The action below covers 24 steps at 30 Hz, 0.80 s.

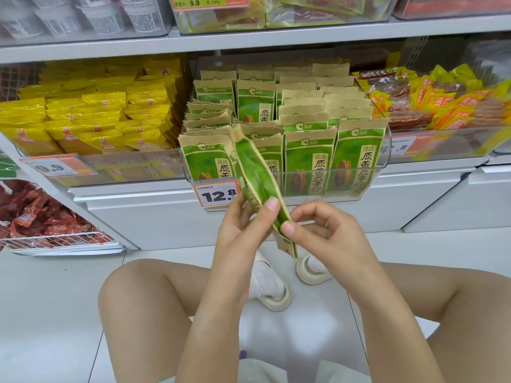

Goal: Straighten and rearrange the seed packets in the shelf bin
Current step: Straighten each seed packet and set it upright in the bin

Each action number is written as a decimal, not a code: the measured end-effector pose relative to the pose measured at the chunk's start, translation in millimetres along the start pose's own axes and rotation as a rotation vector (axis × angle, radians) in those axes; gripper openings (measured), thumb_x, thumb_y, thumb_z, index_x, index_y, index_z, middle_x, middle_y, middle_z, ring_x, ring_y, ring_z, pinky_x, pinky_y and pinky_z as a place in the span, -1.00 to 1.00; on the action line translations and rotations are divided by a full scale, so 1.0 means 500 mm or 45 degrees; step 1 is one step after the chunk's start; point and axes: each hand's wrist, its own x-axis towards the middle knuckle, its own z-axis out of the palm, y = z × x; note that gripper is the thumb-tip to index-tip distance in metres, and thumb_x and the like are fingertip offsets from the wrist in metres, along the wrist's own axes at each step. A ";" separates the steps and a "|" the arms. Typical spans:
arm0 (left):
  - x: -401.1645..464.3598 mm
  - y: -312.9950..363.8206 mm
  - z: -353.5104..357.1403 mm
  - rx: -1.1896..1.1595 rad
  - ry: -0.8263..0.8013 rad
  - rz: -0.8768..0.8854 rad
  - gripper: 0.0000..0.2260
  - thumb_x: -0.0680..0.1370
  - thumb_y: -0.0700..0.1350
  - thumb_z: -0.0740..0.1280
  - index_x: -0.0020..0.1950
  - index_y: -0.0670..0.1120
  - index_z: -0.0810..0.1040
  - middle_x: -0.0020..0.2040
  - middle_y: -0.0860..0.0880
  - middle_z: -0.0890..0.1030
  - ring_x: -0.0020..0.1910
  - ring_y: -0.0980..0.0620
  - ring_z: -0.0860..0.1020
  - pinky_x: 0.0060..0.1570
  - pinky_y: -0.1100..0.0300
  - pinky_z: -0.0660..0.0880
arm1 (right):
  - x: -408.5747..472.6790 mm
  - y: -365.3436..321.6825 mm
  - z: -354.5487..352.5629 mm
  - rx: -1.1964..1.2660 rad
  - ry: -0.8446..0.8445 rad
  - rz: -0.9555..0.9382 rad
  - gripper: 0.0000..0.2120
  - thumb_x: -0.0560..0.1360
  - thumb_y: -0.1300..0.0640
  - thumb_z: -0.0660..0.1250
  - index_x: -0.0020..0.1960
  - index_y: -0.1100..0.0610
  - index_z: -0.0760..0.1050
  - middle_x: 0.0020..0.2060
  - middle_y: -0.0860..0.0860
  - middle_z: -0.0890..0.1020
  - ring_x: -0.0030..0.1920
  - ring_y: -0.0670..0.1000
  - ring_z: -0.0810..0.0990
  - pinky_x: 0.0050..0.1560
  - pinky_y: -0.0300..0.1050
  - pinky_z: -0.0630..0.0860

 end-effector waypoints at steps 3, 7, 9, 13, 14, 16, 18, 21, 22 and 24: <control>-0.004 0.011 -0.005 -0.017 0.018 0.014 -0.53 0.43 -0.02 0.38 0.29 -0.17 0.51 -0.10 0.08 0.64 -0.06 0.13 0.61 0.06 0.21 0.58 | -0.003 0.003 0.000 -0.001 -0.042 0.028 -0.76 0.21 0.01 0.46 -0.22 0.13 0.56 -0.27 -0.04 0.69 -0.25 -0.04 0.67 -0.20 -0.34 0.51; -0.010 0.015 -0.008 -0.020 0.000 -0.020 -0.57 0.44 -0.01 0.36 0.27 -0.15 0.53 -0.05 0.05 0.67 -0.05 0.10 0.64 0.00 0.21 0.59 | -0.003 0.005 -0.003 0.069 -0.064 0.010 -0.85 0.23 0.05 0.46 -0.26 0.11 0.60 -0.27 0.05 0.71 -0.24 -0.01 0.67 -0.15 -0.29 0.55; -0.010 0.016 -0.010 -0.011 -0.005 -0.037 -0.56 0.44 0.00 0.36 0.28 -0.15 0.53 -0.01 0.01 0.67 0.03 0.04 0.65 0.01 0.20 0.59 | -0.002 0.006 -0.003 0.104 -0.074 -0.018 -0.88 0.25 0.10 0.45 -0.27 0.14 0.61 -0.24 0.05 0.71 -0.23 -0.03 0.67 -0.14 -0.30 0.54; -0.012 0.013 -0.010 0.031 -0.022 -0.056 -0.43 0.38 0.13 0.42 0.29 -0.15 0.52 0.16 -0.17 0.65 0.18 -0.11 0.62 0.11 0.11 0.59 | -0.001 0.009 -0.007 0.142 -0.101 -0.062 -0.88 0.30 0.19 0.41 -0.26 0.26 0.59 -0.17 0.04 0.71 -0.16 -0.07 0.68 -0.11 -0.32 0.52; -0.013 0.013 -0.009 0.040 -0.023 -0.059 -0.42 0.37 0.16 0.40 0.29 -0.15 0.53 0.17 -0.18 0.65 0.18 -0.11 0.61 0.11 0.10 0.59 | -0.001 0.009 -0.008 0.148 -0.110 -0.067 -0.88 0.31 0.20 0.41 -0.26 0.27 0.59 -0.16 0.04 0.71 -0.15 -0.07 0.68 -0.10 -0.32 0.52; -0.014 0.015 -0.008 0.062 -0.034 -0.069 -0.42 0.39 0.18 0.37 0.29 -0.16 0.53 0.17 -0.17 0.65 0.19 -0.10 0.61 0.11 0.09 0.58 | -0.001 0.011 -0.008 0.150 -0.123 -0.075 -0.88 0.35 0.21 0.44 -0.25 0.27 0.59 -0.10 0.05 0.71 -0.12 -0.06 0.67 -0.09 -0.32 0.52; -0.014 0.018 -0.006 0.081 -0.058 -0.081 -0.41 0.41 0.19 0.34 0.30 -0.18 0.53 0.17 -0.14 0.65 0.19 -0.08 0.61 0.09 0.10 0.57 | 0.001 0.014 -0.008 0.150 -0.135 -0.086 -0.88 0.39 0.23 0.46 -0.24 0.27 0.58 -0.03 0.06 0.70 -0.07 -0.07 0.67 -0.08 -0.30 0.52; -0.015 0.020 -0.001 0.022 -0.051 -0.091 -0.43 0.39 0.17 0.36 0.27 -0.17 0.55 0.11 -0.08 0.67 0.12 -0.03 0.63 0.02 0.16 0.57 | 0.005 0.019 -0.009 0.157 -0.184 -0.090 -0.90 0.41 0.21 0.35 -0.23 0.25 0.56 0.08 0.05 0.68 -0.02 -0.10 0.65 -0.05 -0.27 0.52; -0.014 0.021 -0.001 -0.009 -0.041 -0.098 -0.44 0.37 0.15 0.37 0.25 -0.17 0.56 0.08 -0.07 0.67 0.09 -0.01 0.62 0.01 0.16 0.57 | 0.005 0.019 -0.010 0.159 -0.200 -0.085 -0.90 0.42 0.21 0.34 -0.23 0.24 0.55 0.10 0.05 0.67 -0.03 -0.12 0.64 -0.05 -0.27 0.51; -0.013 0.020 0.001 -0.079 -0.050 -0.115 -0.46 0.37 0.11 0.39 0.23 -0.19 0.56 0.04 -0.09 0.64 0.06 -0.01 0.59 0.02 0.15 0.56 | 0.005 0.022 -0.009 0.159 -0.222 -0.090 -0.89 0.43 0.19 0.33 -0.23 0.21 0.54 0.13 0.01 0.66 0.06 -0.13 0.61 0.00 -0.27 0.50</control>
